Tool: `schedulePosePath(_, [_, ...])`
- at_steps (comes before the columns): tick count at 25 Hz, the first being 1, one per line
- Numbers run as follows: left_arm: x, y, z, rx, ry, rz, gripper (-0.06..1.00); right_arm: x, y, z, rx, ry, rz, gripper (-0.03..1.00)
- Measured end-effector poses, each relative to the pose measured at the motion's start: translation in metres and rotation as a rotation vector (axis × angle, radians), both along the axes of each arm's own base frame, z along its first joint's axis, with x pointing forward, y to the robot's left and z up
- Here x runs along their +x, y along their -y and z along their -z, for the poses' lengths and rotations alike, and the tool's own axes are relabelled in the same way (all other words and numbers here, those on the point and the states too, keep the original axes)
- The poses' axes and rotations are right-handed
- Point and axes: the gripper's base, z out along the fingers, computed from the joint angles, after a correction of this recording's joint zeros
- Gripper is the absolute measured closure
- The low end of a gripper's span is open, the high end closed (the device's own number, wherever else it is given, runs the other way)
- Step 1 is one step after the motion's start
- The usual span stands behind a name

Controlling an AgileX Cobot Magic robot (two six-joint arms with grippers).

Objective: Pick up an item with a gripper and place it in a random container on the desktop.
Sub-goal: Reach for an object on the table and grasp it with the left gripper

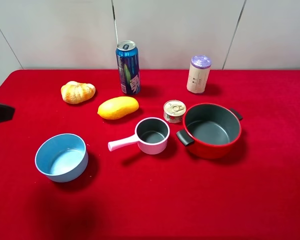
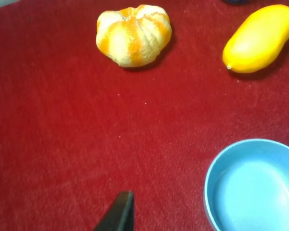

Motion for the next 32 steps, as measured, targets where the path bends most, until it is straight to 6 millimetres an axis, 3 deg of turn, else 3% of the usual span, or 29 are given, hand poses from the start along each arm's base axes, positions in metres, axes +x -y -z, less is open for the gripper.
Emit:
schedulePosePath(24, [0.134,0.067,-0.014,0.059,-0.038,0.234,-0.05,0.000,0.000,0.000,0.000,0.000,0.000,0.27])
schedulePosePath(32, [0.174,0.080,-0.006,0.073,-0.059,0.244,-0.05,0.000,0.000,0.000,0.000,0.000,0.000,0.27])
